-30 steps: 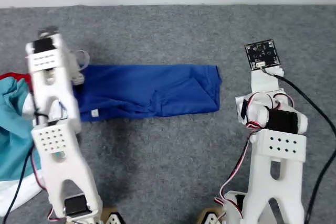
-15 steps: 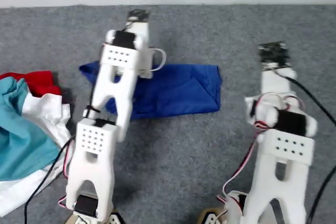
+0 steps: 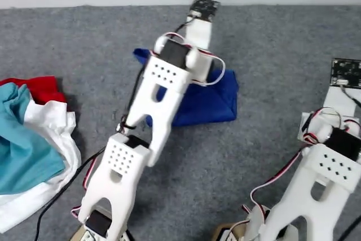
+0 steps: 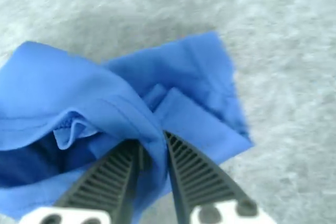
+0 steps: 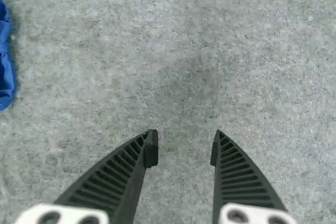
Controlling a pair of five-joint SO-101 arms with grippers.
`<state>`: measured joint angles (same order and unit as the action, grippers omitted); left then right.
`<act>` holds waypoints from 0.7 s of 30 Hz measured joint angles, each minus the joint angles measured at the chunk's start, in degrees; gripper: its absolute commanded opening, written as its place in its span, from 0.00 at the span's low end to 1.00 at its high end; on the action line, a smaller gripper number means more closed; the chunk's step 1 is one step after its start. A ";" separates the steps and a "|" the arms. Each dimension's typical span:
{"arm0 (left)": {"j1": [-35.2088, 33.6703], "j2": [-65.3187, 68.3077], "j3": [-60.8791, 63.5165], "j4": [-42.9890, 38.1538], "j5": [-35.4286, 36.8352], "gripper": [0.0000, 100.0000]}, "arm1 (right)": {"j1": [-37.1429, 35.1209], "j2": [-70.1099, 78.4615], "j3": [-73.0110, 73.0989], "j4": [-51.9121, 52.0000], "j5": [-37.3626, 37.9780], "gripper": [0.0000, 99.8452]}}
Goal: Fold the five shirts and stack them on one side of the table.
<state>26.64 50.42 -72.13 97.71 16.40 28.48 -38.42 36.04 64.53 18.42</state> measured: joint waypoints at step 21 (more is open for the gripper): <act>9.32 10.73 0.00 -8.97 -0.09 0.01 | 0.00 0.00 0.00 2.02 0.00 0.18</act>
<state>35.96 61.14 -72.13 88.75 16.31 28.48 -38.42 36.04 66.55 18.42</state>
